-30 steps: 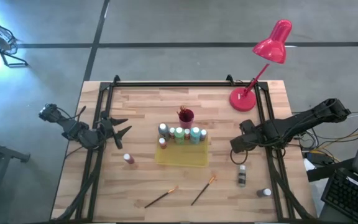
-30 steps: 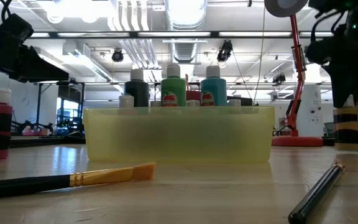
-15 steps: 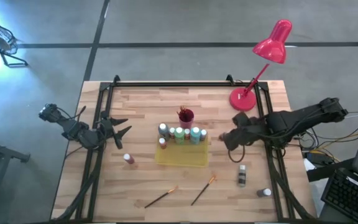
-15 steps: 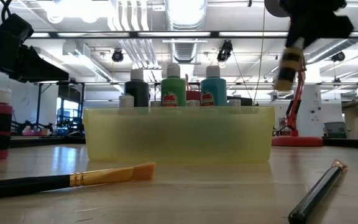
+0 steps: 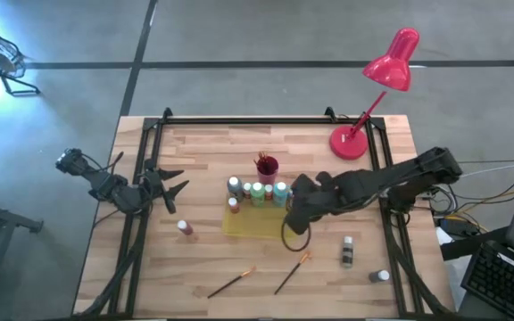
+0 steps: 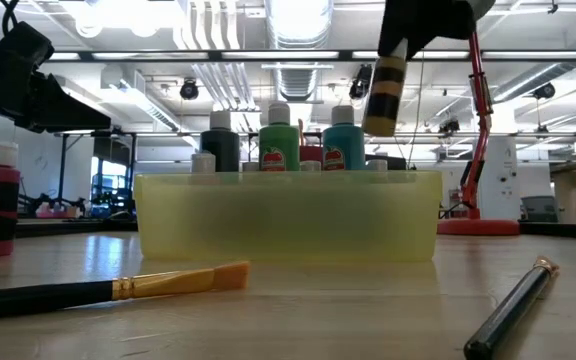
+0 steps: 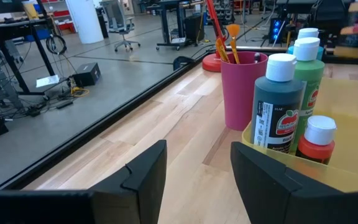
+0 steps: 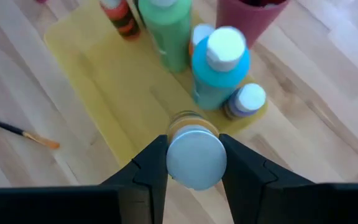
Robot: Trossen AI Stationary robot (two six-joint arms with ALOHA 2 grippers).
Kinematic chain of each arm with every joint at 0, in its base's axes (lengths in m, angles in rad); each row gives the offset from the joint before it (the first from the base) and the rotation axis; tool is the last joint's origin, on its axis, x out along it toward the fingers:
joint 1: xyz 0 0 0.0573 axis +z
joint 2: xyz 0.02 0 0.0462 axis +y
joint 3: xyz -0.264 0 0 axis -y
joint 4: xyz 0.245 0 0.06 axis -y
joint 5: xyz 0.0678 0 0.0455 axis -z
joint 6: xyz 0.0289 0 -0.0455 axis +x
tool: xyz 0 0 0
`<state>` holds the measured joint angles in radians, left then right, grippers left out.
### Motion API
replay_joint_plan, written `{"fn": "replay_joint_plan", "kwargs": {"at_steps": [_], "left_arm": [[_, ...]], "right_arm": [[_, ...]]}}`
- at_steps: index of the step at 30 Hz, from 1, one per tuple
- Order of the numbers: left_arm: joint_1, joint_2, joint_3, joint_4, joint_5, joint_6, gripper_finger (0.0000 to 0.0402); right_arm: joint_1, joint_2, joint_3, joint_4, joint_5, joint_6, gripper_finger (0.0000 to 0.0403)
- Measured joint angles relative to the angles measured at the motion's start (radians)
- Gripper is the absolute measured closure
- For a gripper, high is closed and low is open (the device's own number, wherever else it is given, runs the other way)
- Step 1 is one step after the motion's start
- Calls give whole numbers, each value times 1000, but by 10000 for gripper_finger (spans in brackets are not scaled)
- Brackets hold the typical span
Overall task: Pick & Place Paint Supplies
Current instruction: Put the small yellow paint bottle into the yellow bin
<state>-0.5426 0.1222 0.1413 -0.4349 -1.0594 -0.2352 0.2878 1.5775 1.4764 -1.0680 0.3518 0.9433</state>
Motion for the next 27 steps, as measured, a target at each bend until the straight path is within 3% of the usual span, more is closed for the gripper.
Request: {"fn": "replay_joint_plan", "kwargs": {"at_steps": [10,27], "left_arm": [[0,0,0,0,0,0,217],[0,0,0,0,0,0,217]], "right_arm": [[-19,103,-5,-36,-13,-5,291],[-60,111,-185,165,-63,-6,291]]}}
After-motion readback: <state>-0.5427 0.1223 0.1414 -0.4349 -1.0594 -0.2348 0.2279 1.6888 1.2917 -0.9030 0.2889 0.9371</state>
